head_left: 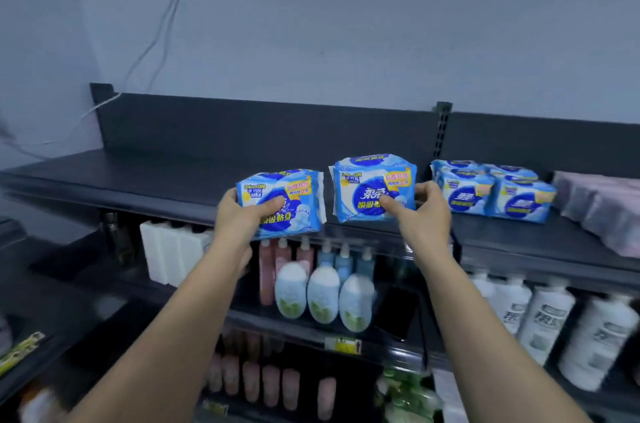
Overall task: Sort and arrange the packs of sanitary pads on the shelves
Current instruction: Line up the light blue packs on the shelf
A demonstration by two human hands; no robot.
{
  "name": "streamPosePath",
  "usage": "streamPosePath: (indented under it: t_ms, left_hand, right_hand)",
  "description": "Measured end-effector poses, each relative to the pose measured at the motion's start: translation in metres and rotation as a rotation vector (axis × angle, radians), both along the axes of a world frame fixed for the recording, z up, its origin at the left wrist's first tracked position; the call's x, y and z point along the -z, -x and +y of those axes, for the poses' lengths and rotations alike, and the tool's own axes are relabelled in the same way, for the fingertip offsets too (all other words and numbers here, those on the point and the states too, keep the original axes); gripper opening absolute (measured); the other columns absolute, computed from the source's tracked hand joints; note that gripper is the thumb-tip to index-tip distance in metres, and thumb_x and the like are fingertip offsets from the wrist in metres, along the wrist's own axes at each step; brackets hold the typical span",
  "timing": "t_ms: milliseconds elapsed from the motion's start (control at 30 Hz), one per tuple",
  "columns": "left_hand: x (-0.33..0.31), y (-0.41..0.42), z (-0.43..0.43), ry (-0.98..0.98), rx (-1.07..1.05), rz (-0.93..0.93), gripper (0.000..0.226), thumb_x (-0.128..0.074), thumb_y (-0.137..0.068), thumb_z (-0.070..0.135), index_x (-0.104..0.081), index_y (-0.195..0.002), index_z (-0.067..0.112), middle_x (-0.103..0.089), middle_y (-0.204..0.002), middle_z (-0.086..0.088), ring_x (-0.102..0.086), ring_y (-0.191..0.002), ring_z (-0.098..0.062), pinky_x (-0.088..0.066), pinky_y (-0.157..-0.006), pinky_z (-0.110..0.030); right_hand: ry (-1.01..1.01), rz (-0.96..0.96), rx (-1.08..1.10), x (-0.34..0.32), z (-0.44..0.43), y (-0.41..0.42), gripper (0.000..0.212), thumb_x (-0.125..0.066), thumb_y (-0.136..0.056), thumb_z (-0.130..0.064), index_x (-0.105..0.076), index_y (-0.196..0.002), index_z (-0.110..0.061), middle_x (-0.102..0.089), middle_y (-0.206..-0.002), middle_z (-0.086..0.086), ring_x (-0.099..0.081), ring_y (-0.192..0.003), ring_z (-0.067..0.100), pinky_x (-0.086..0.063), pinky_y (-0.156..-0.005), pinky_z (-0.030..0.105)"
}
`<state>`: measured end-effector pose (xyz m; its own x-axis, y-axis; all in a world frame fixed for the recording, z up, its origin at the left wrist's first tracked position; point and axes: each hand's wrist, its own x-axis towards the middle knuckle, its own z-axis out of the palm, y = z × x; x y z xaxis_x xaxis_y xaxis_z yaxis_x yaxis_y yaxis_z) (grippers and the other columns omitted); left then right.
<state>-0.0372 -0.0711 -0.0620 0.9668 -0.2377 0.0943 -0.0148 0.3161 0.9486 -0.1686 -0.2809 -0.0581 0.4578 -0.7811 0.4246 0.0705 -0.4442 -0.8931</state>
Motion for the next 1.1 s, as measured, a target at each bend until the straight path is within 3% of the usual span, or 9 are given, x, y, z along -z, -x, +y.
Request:
streamPosePath:
  t_ms: [133, 300, 433, 567, 733, 833, 967, 1100]
  left_hand:
    - [-0.003, 0.012, -0.067, -0.023, 0.125, -0.012, 0.054, -0.083, -0.069, 0.002, -0.058, -0.117, 0.005, -0.073, -0.102, -0.012, -0.073, -0.086, -0.024, -0.059, -0.077, -0.04]
    - [-0.003, 0.028, -0.147, -0.039, 0.262, -0.015, 0.053, -0.082, -0.069, 0.0, -0.058, -0.117, 0.004, -0.073, -0.102, -0.011, -0.072, -0.078, -0.019, -0.06, -0.065, -0.031]
    - [0.001, 0.035, -0.208, -0.045, 0.363, -0.003, 0.054, -0.082, -0.069, -0.002, -0.057, -0.117, 0.005, -0.072, -0.104, -0.012, -0.072, -0.085, -0.025, -0.06, -0.074, -0.039]
    - [0.007, 0.039, -0.265, -0.065, 0.436, -0.004, 0.052, -0.082, -0.068, -0.003, -0.056, -0.112, 0.008, -0.072, -0.102, -0.01, -0.073, -0.085, -0.024, -0.06, -0.074, -0.039]
    - [0.019, 0.038, -0.323, -0.084, 0.48, 0.002, 0.054, -0.082, -0.065, -0.008, -0.055, -0.109, 0.009, -0.071, -0.105, -0.012, -0.072, -0.088, -0.027, -0.058, -0.08, -0.044]
    - [0.029, 0.036, -0.347, -0.085, 0.478, 0.011, 0.055, -0.081, -0.064, -0.011, -0.053, -0.106, 0.011, -0.069, -0.108, -0.012, -0.07, -0.092, -0.029, -0.057, -0.084, -0.047]
    - [0.035, 0.034, -0.364, -0.138, 0.518, -0.028, 0.066, -0.08, -0.066, -0.011, -0.044, -0.117, 0.01, -0.066, -0.11, -0.011, -0.067, -0.098, -0.029, -0.055, -0.088, -0.047]
    - [0.033, 0.027, -0.361, -0.312, 0.698, -0.141, 0.089, -0.081, -0.064, -0.012, -0.03, -0.13, 0.018, -0.065, -0.115, -0.006, -0.066, -0.102, -0.023, -0.052, -0.092, -0.042]
  right_hand:
    - [-0.013, 0.002, 0.103, -0.002, -0.054, 0.03, 0.038, -0.083, -0.073, -0.027, -0.054, -0.095, -0.015, -0.062, -0.094, -0.005, -0.058, -0.091, 0.016, -0.046, -0.079, 0.032]
    - [-0.059, -0.018, 0.215, -0.002, -0.12, 0.065, 0.037, -0.084, -0.073, -0.023, -0.054, -0.093, -0.015, -0.063, -0.094, -0.005, -0.06, -0.091, 0.017, -0.051, -0.084, 0.037]
    - [-0.063, -0.021, 0.284, 0.004, -0.172, 0.088, 0.035, -0.084, -0.072, -0.018, -0.05, -0.081, -0.022, -0.065, -0.093, -0.001, -0.063, -0.091, 0.023, -0.052, -0.086, 0.044]
    - [-0.087, 0.032, 0.323, 0.013, -0.221, 0.101, 0.036, -0.085, -0.071, -0.016, -0.05, -0.079, -0.019, -0.068, -0.095, 0.007, -0.065, -0.089, 0.027, -0.053, -0.084, 0.046]
    - [-0.147, 0.119, 0.278, 0.03, -0.274, 0.109, 0.034, -0.084, -0.071, -0.011, -0.051, -0.08, -0.015, -0.068, -0.093, 0.008, -0.062, -0.08, 0.021, -0.051, -0.078, 0.039]
    - [-0.183, 0.22, 0.251, 0.038, -0.301, 0.112, 0.032, -0.083, -0.071, -0.008, -0.052, -0.077, -0.014, -0.068, -0.09, 0.008, -0.06, -0.078, 0.021, -0.052, -0.08, 0.042]
    - [-0.153, 0.35, 0.175, 0.037, -0.324, 0.114, 0.031, -0.082, -0.072, -0.004, -0.057, -0.089, -0.013, -0.071, -0.099, 0.007, -0.065, -0.084, 0.02, -0.055, -0.086, 0.04]
    - [-0.132, 0.409, 0.094, 0.031, -0.334, 0.116, 0.036, -0.083, -0.07, -0.004, -0.056, -0.091, -0.016, -0.071, -0.099, 0.004, -0.069, -0.092, 0.021, -0.055, -0.089, 0.042]
